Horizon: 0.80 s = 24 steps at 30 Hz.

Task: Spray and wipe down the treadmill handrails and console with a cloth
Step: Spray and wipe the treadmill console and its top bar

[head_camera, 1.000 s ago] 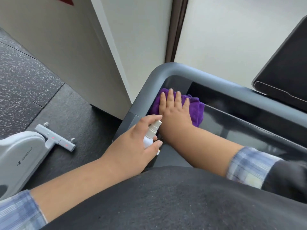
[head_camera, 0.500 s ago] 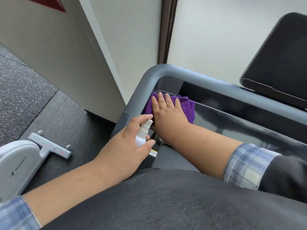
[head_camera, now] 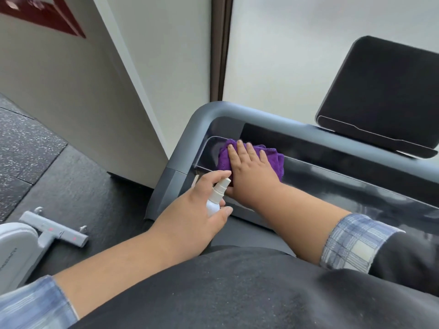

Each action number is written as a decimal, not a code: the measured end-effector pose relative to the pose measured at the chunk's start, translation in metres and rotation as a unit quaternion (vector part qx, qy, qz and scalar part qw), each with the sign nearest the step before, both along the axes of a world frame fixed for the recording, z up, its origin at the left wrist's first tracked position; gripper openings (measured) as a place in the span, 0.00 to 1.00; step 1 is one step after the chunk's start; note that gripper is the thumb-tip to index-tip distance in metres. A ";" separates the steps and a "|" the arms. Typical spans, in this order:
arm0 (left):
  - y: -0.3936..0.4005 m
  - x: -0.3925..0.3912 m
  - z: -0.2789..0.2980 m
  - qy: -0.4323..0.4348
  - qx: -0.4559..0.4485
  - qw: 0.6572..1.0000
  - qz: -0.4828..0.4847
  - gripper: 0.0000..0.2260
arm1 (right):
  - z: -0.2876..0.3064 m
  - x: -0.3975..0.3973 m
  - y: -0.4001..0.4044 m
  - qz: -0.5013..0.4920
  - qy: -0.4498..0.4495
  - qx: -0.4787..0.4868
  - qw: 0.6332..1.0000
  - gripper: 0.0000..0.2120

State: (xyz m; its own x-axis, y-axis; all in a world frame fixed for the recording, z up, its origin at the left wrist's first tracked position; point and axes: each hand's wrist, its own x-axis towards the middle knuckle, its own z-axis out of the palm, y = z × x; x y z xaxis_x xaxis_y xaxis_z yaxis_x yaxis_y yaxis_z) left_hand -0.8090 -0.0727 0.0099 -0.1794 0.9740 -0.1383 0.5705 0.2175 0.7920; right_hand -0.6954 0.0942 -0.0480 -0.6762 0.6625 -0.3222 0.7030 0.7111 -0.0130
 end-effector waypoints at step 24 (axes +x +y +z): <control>0.061 0.081 0.017 0.010 0.017 0.988 -0.150 0.29 | 0.020 0.163 0.002 -0.157 0.160 0.001 0.975 0.38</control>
